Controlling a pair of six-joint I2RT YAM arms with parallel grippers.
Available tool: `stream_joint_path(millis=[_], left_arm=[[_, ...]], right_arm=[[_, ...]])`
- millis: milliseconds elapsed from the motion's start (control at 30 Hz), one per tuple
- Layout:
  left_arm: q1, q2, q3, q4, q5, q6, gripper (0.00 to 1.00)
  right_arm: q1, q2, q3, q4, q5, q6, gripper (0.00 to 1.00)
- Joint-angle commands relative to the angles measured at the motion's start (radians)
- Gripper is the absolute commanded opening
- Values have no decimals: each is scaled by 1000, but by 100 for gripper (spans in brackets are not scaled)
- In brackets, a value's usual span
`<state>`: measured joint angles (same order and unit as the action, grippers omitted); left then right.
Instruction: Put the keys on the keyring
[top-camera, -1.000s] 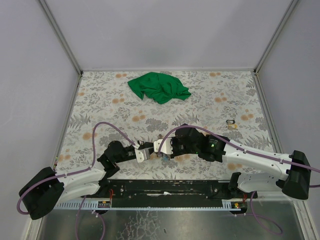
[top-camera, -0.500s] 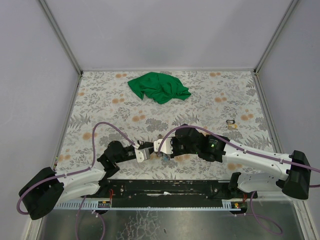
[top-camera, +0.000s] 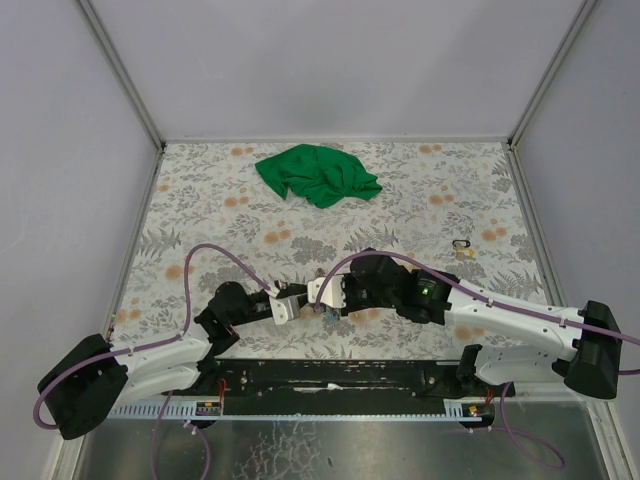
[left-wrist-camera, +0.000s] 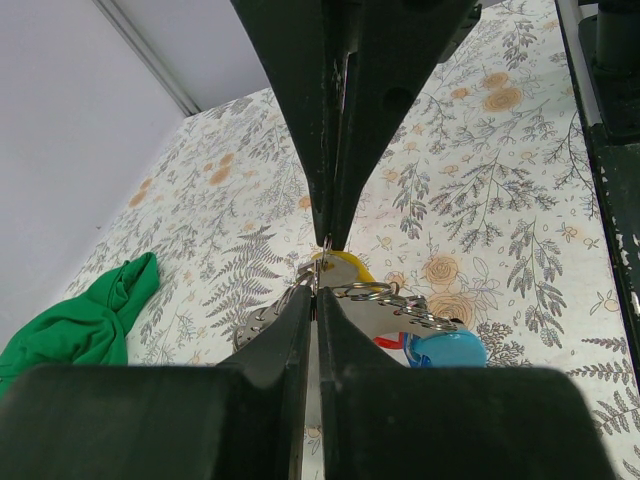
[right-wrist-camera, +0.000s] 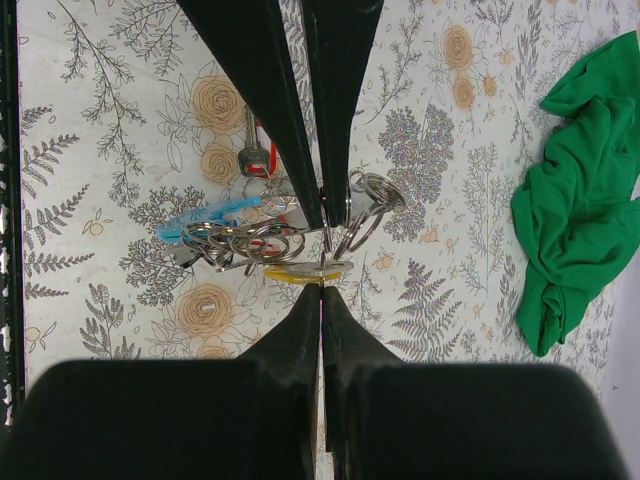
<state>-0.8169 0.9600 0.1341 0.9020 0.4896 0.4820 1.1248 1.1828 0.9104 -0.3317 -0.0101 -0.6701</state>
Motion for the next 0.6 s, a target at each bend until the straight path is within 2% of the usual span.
stream_joint_path(millis=[0, 567], left_arm=[[7, -12, 12, 89, -9, -6, 0], [7, -15, 12, 83, -20, -5, 0]], right_arm=[[10, -23, 11, 5, 16, 14, 0], [10, -28, 14, -7, 19, 17, 0]])
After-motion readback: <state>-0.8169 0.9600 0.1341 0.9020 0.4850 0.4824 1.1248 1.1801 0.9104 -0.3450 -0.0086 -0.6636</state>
